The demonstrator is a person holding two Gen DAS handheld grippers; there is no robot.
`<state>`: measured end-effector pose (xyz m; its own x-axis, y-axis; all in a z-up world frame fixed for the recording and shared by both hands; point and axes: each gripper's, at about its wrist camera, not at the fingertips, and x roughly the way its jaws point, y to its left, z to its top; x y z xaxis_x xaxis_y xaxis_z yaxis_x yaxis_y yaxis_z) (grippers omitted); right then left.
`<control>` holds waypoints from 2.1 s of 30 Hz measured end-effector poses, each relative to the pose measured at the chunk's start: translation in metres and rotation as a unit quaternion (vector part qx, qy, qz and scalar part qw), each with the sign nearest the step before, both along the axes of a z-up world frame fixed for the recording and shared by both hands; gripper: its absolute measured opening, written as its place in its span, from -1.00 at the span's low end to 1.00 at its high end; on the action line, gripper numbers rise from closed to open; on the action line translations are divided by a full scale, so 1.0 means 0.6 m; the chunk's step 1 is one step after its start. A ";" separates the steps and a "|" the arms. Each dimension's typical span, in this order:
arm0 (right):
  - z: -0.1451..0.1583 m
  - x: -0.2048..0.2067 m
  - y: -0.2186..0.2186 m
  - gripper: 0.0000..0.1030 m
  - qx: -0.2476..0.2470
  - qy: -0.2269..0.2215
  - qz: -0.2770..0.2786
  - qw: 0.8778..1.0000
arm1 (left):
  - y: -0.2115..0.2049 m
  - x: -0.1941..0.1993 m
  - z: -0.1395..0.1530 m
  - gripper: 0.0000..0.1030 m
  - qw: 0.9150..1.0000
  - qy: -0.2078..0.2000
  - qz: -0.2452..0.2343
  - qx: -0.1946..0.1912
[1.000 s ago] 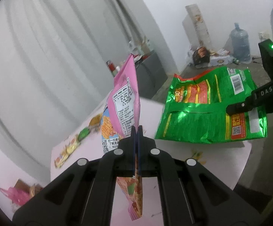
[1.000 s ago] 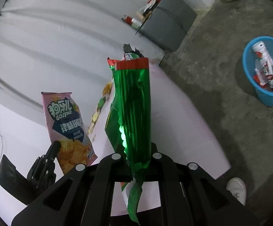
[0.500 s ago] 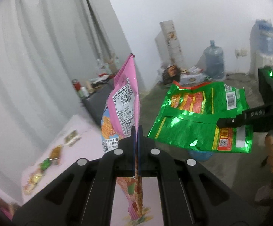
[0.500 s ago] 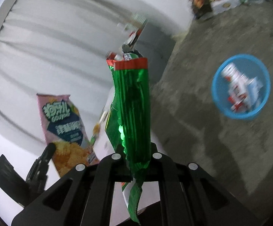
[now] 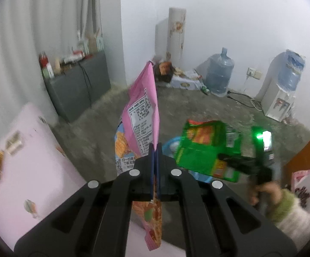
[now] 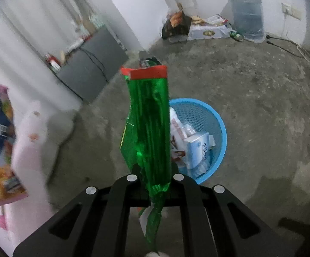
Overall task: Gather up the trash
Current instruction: 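Lift and carry the pink and green bags over the wastebasket with both tools, then open both tools to drop the snack bags into the wastebasket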
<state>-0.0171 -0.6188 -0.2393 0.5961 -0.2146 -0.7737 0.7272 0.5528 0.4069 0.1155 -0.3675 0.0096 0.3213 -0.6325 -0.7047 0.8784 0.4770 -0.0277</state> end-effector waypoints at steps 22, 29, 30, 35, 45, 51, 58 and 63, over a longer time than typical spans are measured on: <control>-0.167 -0.007 -0.078 0.21 0.038 -0.017 -0.059 0.997 | -0.150 0.091 -0.153 -1.00 0.977 0.205 0.030 0.043; -0.200 -0.071 -0.088 0.21 0.101 -0.082 -0.117 0.985 | -0.271 0.094 -0.253 -1.00 0.956 0.274 0.059 0.083; -0.206 -0.078 -0.090 0.21 0.107 -0.088 -0.124 0.983 | -0.283 0.092 -0.263 -1.00 0.957 0.270 0.061 0.092; -0.215 -0.109 -0.074 0.21 0.133 -0.110 -0.144 0.974 | -0.354 0.082 -0.339 -0.78 0.951 0.280 0.071 0.113; -0.220 -0.126 -0.047 0.21 0.153 -0.123 -0.150 0.969 | -0.346 0.095 -0.380 0.03 0.938 0.317 0.115 0.075; -0.143 -0.179 -0.008 0.20 0.042 -0.148 -0.227 0.962 | -0.323 0.119 -0.348 0.05 0.938 0.318 0.122 0.060; -0.095 -0.030 0.032 0.00 -0.026 -0.050 -0.044 0.997 | -0.268 0.138 -0.208 0.05 0.960 0.267 0.071 0.035; -0.223 0.112 -0.011 -0.44 0.043 0.100 0.021 0.994 | -0.148 0.139 -0.096 0.14 0.974 0.222 0.037 0.025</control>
<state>0.0503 -0.6254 -0.3732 0.4346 -0.1214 -0.8924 0.7759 0.5536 0.3026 0.1990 -0.4561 -0.0480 0.0209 -0.5805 -0.8140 0.7485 0.5489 -0.3721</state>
